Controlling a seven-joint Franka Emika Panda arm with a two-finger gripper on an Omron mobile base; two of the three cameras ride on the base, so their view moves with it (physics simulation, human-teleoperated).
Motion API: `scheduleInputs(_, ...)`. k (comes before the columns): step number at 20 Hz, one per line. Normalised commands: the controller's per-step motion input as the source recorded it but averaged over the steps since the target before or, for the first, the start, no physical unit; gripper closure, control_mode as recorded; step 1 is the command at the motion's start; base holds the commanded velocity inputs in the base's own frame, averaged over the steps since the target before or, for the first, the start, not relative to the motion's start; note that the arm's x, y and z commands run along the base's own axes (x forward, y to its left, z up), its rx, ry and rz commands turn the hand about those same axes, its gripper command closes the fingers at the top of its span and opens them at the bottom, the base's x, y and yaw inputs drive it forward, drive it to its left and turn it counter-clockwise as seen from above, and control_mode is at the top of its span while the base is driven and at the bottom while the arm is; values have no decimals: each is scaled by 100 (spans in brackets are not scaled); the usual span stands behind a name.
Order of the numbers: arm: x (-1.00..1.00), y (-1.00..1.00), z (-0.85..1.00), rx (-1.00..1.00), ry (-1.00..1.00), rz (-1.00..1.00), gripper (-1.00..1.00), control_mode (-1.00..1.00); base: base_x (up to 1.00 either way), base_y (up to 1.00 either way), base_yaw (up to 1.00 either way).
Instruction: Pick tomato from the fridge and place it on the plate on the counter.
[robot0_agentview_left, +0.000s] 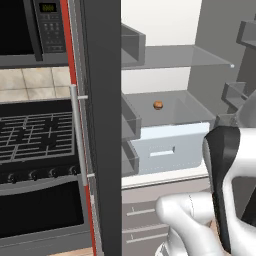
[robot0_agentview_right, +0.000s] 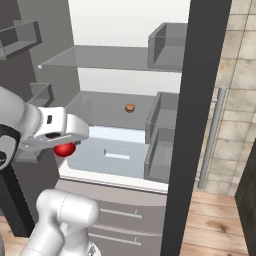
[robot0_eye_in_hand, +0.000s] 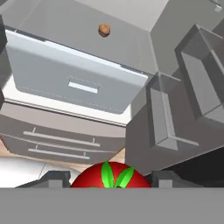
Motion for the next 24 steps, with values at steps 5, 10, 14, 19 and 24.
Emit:
scheduleInputs(5, -31, 11, 1, 0, -28, 0, 100, -100, 0, 0, 0)
scheduleInputs(10, -10, 0, 0, 0, -9, 0, 100, -100, 0, 0, 0)
scheduleInputs(14, -23, 0, -7, 0, 1, 0, 100, 100, -47, 0, 0)
scheduleInputs(19, 0, 0, 0, 0, 0, 0, 100, 100, -96, 10, 0)
scheduleInputs(24, 0, 0, 0, 0, 0, 0, 100, 100, -42, 81, 0)
